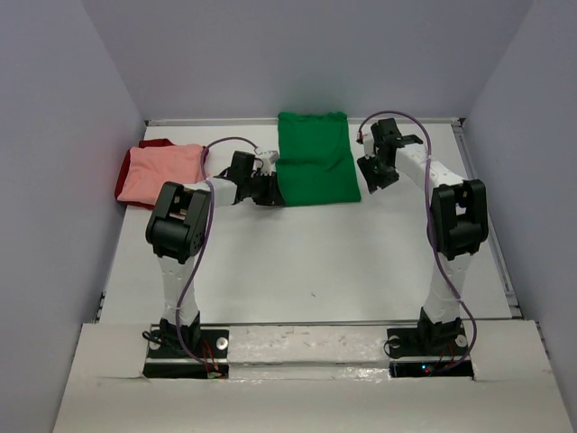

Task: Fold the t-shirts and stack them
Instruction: Fold the tshirt

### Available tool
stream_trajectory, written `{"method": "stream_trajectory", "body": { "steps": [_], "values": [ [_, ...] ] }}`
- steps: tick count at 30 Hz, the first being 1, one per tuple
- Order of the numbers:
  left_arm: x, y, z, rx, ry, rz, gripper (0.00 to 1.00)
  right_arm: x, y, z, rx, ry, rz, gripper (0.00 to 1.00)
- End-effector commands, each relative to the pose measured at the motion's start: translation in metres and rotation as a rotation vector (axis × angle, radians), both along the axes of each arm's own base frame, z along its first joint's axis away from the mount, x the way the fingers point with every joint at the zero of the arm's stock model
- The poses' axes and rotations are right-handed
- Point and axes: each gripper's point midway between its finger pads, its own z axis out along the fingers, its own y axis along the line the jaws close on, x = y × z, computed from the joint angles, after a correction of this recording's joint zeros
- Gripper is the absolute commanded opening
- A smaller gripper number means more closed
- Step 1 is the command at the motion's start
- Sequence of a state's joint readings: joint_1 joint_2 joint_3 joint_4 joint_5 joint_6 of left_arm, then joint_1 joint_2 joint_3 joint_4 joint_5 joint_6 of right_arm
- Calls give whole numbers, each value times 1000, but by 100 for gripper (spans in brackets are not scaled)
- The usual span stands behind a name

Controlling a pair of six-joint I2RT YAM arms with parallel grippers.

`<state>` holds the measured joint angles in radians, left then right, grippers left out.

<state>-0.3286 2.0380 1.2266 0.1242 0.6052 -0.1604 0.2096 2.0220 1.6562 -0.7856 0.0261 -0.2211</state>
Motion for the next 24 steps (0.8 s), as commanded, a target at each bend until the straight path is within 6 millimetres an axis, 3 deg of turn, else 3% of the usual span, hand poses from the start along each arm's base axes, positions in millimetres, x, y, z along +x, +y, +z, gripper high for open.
{"method": "stream_trajectory", "body": {
  "steps": [1,5,10,16,24],
  "values": [
    [-3,-4,4,14,0,-32,19,9,8,11,52,-23,13,47],
    [-7,-9,3,4,6,-56,5,6,15,6,88,11,24,47],
    [-10,-13,5,-9,5,-78,0,-3,38,-4,202,92,70,43],
    [-12,-14,8,0,-10,-90,0,-11,54,-16,287,169,101,37],
    [-13,-14,9,3,-13,-93,0,-17,57,-21,306,200,113,36]
  ]
}}
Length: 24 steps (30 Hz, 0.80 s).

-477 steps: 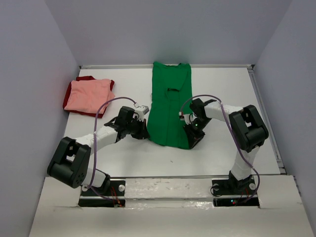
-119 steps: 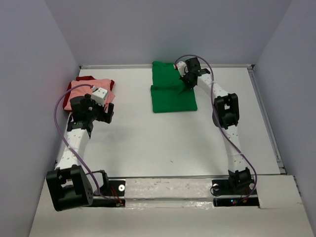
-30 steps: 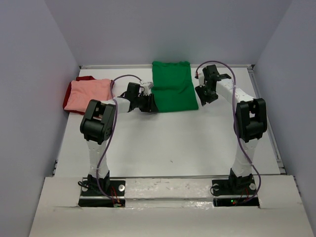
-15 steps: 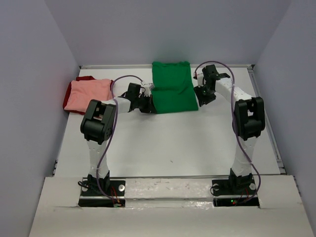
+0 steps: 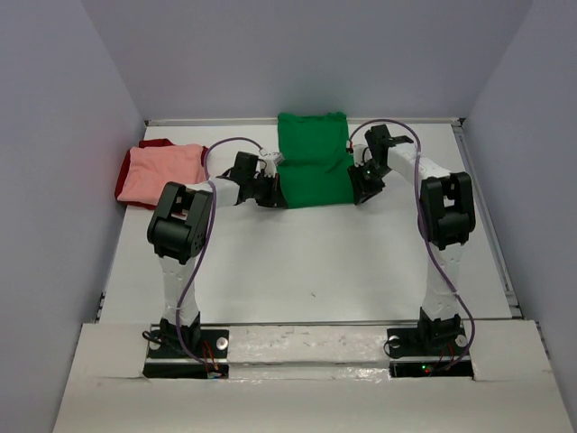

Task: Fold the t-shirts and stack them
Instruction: Fold the tshirt

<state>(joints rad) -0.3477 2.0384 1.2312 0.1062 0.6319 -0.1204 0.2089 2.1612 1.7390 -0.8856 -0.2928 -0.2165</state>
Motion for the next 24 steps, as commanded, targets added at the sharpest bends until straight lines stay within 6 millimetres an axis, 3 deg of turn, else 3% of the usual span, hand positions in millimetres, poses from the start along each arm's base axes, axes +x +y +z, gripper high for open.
{"method": "stream_trajectory", "body": {
  "steps": [1,17,24],
  "values": [
    [-4,-5,9,1,-6,-32,0,5,5,13,45,-14,8,36],
    [-7,-1,13,19,-24,-45,0,13,-9,-15,-47,-8,7,34],
    [-8,-1,16,18,-32,-47,0,18,-11,-2,-61,-44,6,34]
  ]
}}
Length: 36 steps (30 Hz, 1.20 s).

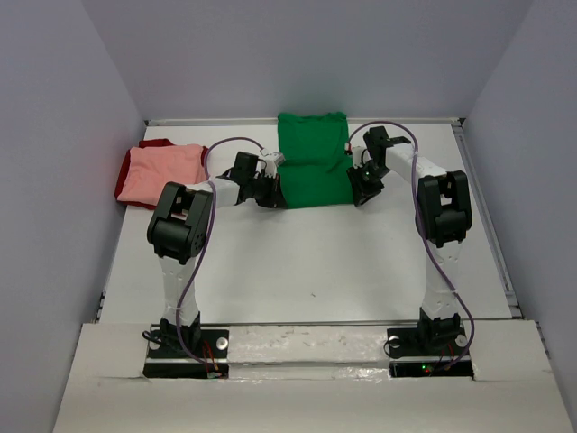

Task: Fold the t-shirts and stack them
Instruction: Fold the tshirt

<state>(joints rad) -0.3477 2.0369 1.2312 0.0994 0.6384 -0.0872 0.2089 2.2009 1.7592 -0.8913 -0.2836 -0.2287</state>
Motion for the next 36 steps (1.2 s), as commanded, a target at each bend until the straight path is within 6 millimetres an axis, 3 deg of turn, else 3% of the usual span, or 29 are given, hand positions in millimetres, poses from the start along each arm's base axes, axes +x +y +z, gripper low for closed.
{"method": "stream_trajectory", "body": {
  "steps": [1,17,24,36],
  "values": [
    [-7,-2,17,9,-13,-23,0,16,-11,11,-50,-68,-1,34],
    [-7,-2,15,15,-10,-33,0,26,-20,24,-77,-116,-5,36],
    [-7,-2,14,18,-10,-36,0,35,-13,17,-56,-89,0,35],
    [-7,-2,13,24,-13,-41,0,25,-12,1,-48,-39,21,33]
  ]
}}
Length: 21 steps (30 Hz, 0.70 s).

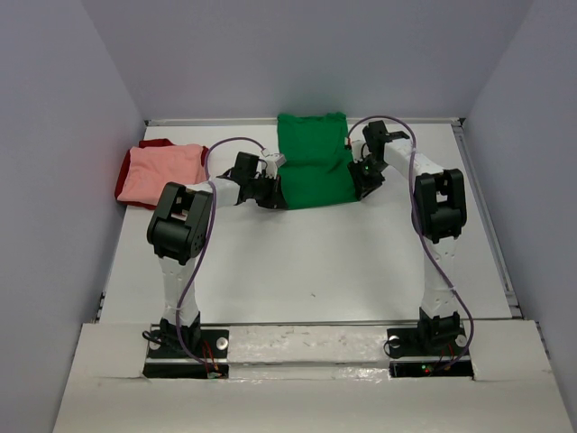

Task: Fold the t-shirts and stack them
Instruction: Fold the tshirt

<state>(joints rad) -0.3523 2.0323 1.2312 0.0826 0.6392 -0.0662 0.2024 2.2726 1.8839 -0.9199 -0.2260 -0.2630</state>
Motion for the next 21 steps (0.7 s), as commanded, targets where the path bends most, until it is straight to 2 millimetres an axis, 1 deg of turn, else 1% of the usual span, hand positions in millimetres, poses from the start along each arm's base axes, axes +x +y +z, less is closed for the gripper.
{"method": "stream_trajectory", "body": {
  "steps": [1,4,5,6,7,8,9,12,15,16,17,19,20,21],
  "values": [
    [-4,-1,14,14,-10,-23,0,-4,-2,1,17,13,14,33],
    [-4,-1,14,13,-11,-23,0,-9,1,-2,32,31,21,32],
    [-4,-1,15,14,-14,-23,0,-12,1,-4,32,39,21,30],
    [-3,0,15,14,-14,-21,0,-13,1,-2,37,36,23,25],
    [-3,-1,16,13,-17,-23,0,-16,2,-3,41,46,27,14],
    [-3,-1,16,16,-19,-22,0,-16,1,-2,41,42,30,0],
    [-2,-1,17,14,-20,-23,0,-19,0,-4,38,50,29,0],
    [-3,-1,21,10,-25,-35,0,-25,-1,0,36,50,36,0],
    [-8,1,26,12,-43,-49,0,-28,-2,9,34,33,40,0],
    [-8,2,28,21,-71,-71,0,-33,-4,8,30,42,44,0],
    [-15,5,30,34,-57,-83,0,-34,-5,15,29,24,46,0],
    [-19,6,35,42,-85,-125,0,-39,-8,19,16,20,47,0],
    [-22,7,38,46,-86,-144,0,-44,-10,18,8,27,49,0],
    [-27,10,40,58,-83,-170,0,-46,-13,27,0,8,49,0]
  ]
}}
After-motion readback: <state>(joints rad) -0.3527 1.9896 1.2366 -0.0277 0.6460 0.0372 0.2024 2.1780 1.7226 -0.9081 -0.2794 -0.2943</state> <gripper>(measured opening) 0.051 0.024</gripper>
